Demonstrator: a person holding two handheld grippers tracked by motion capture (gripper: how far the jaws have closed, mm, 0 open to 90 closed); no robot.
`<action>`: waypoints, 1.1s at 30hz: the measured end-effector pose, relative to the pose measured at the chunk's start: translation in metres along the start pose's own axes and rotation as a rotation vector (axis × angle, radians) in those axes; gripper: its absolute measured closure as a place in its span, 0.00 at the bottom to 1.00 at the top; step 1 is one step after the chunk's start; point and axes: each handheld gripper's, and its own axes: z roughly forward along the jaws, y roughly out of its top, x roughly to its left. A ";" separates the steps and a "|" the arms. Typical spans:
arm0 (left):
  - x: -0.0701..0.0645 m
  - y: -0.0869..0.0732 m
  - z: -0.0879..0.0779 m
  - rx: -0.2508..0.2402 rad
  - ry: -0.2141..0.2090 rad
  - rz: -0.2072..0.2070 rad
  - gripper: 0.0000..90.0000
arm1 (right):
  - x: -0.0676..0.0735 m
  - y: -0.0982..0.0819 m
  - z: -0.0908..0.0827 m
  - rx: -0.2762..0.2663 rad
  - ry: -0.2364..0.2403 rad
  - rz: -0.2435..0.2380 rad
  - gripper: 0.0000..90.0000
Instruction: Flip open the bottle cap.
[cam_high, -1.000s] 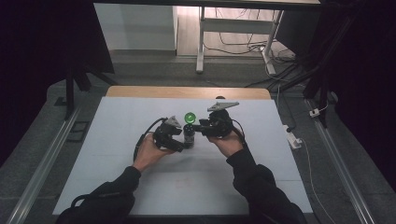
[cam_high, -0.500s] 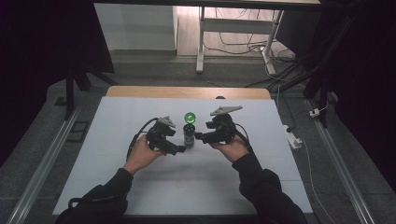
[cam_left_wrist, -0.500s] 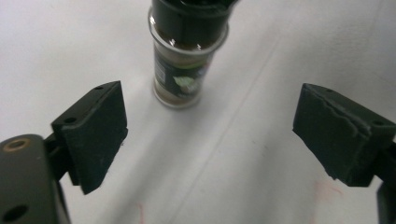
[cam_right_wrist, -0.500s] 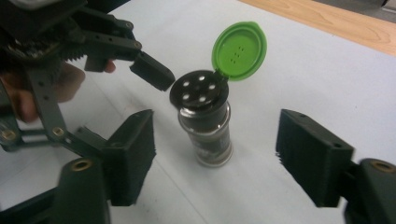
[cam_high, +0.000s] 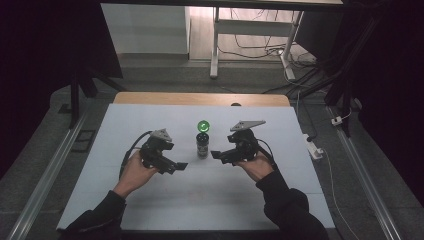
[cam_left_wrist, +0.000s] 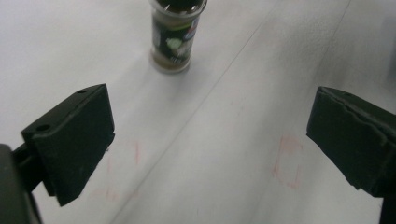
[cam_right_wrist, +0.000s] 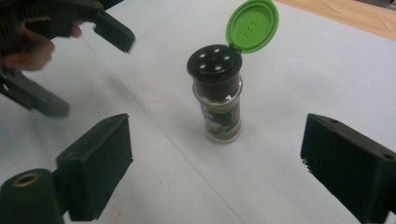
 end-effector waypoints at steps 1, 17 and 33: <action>0.000 -0.004 -0.005 -0.010 0.002 -0.004 0.02 | 0.001 -0.001 -0.001 -0.002 0.002 -0.003 0.08; -0.019 -0.058 -0.067 -0.167 0.063 -0.086 0.00 | 0.010 -0.031 -0.041 -0.031 -0.024 -0.010 0.00; -0.034 -0.117 -0.109 -0.227 0.145 -0.181 0.00 | 0.010 -0.079 -0.090 -0.058 -0.122 0.024 0.00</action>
